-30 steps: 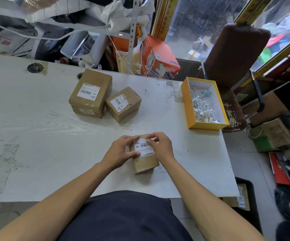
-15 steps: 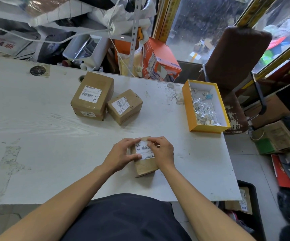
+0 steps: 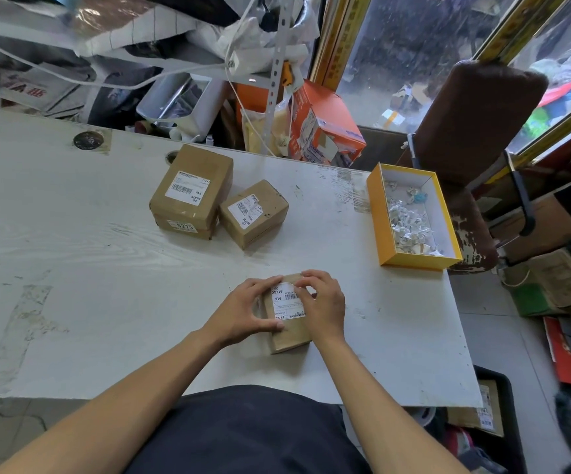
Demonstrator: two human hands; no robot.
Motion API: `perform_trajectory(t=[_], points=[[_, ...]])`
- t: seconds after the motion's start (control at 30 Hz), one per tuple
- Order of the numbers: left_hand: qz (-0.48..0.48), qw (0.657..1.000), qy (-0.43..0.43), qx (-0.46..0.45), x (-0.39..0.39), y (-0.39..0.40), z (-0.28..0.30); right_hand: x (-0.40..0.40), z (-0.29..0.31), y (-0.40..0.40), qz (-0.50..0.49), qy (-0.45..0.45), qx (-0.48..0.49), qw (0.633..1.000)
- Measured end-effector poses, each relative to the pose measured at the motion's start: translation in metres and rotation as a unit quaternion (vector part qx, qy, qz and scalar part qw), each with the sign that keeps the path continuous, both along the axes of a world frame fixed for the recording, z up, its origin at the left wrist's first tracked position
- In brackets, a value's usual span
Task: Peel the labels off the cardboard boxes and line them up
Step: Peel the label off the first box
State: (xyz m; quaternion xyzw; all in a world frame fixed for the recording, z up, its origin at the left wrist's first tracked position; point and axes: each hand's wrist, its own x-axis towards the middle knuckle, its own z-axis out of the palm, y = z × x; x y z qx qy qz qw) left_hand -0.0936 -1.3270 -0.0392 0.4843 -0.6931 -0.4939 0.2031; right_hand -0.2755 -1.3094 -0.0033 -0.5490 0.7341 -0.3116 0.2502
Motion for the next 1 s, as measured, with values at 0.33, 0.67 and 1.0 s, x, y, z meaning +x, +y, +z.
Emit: perform_trajectory(t=[0.33,0.67,1.0], points=[[0.002,1.000,0.006,0.006,-0.002,0.000,-0.001,-0.009,0.001,-0.003,-0.038,-0.090,0.081,0.992],[0.004,1.000,0.012,0.013,-0.002,-0.001,0.000,-0.008,0.011,-0.005,-0.062,-0.117,0.103,0.986],[0.011,1.000,0.012,0.023,-0.002,-0.001,0.002,-0.007,0.015,-0.007,-0.065,-0.103,0.117,0.986]])
